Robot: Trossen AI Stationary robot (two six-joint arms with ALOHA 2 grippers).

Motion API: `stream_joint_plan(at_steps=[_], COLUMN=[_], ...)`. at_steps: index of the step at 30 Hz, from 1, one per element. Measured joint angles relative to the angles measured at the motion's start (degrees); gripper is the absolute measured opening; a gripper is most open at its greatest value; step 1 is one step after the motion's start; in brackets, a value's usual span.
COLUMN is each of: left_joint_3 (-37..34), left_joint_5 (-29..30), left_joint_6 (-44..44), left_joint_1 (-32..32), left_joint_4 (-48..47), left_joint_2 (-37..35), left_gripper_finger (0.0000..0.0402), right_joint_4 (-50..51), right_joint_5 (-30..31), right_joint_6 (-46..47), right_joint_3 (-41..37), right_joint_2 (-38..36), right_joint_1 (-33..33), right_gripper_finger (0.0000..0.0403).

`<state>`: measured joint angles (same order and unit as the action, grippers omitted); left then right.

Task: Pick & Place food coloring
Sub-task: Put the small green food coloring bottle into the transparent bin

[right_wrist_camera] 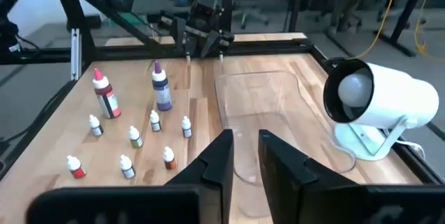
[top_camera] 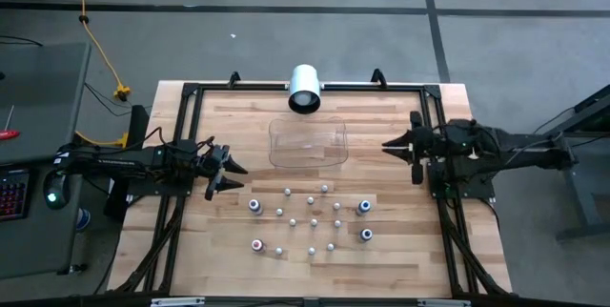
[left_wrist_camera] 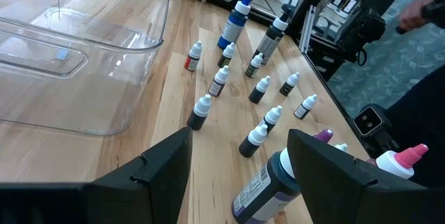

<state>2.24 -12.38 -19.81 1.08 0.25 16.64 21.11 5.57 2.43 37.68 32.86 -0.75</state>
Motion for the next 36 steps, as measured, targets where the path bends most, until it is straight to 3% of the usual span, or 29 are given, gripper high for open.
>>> stream_joint_plan(at_steps=[11, 20, 27, 36], left_joint_3=[0.00, 0.00, 0.00, 0.00], left_joint_5=[0.00, 0.00, 0.00, 0.00], left_joint_6=[0.02, 0.00, 0.02, 0.02], left_joint_1=[0.02, 0.01, 0.00, 0.01], left_joint_4=[0.00, -0.01, -0.03, -0.05], left_joint_2=[0.00, -0.02, -0.02, -0.02], left_gripper_finger=[0.0234, 0.0234, 0.0234, 0.0234], right_joint_4=[20.24, 37.63, 47.43, 49.63], right_joint_5=[-4.75, -6.22, -6.24, -9.95], right_joint_6=[-5.78, -8.74, -2.02, -0.66], right_joint_3=[29.28, 47.35, 54.75, 55.48], right_joint_2=[25.15, 43.11, 53.81, 61.11], right_joint_1=[0.00, 0.00, 0.00, -0.02], right_gripper_finger=[0.0111, 0.0135, 0.0147, 0.0177])
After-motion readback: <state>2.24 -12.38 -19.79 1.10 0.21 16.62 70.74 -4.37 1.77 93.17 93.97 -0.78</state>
